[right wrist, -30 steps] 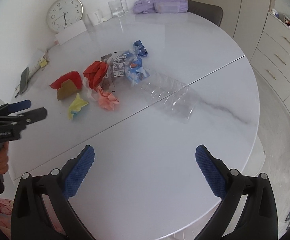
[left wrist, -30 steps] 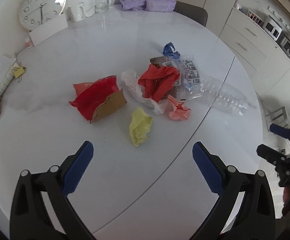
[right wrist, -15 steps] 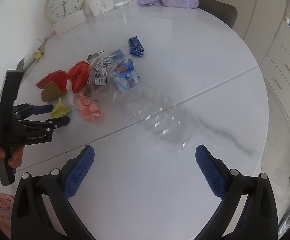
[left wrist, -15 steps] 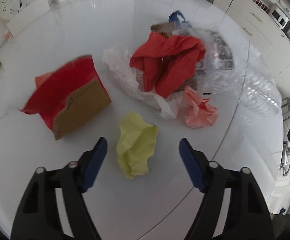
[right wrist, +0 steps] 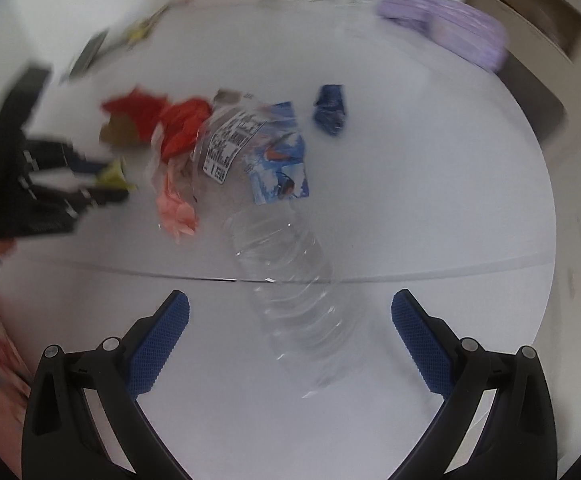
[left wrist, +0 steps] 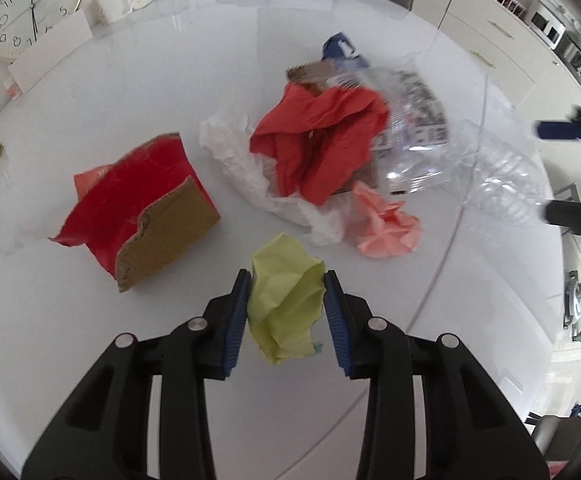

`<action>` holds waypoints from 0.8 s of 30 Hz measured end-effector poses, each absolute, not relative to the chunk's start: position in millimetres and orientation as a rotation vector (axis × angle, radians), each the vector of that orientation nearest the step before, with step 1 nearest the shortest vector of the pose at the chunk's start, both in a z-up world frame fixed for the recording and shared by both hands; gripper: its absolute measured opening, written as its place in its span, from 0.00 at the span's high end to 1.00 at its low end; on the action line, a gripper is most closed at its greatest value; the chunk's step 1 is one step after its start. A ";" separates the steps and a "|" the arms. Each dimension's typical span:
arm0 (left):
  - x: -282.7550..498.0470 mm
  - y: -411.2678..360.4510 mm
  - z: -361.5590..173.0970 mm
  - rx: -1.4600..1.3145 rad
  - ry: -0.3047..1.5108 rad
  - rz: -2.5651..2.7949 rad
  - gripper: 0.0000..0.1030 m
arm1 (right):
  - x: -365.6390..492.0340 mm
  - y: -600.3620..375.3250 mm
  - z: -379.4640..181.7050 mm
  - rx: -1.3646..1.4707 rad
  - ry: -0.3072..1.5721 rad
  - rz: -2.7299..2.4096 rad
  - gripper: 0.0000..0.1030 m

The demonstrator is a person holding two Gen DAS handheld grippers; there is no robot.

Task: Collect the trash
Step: 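Grasp the yellow crumpled paper with the left tool, then grasp the clear plastic bottle with the right tool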

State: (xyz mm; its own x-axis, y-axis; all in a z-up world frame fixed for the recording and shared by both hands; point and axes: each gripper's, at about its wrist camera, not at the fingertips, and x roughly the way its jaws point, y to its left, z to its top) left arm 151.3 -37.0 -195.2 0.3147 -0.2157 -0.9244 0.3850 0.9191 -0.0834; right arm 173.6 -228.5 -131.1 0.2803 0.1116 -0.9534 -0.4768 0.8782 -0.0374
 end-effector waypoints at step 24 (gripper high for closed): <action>87.8 -80.8 -135.8 0.161 1.138 -0.595 0.64 | 94.7 -276.3 -115.9 0.070 1.257 0.227 0.39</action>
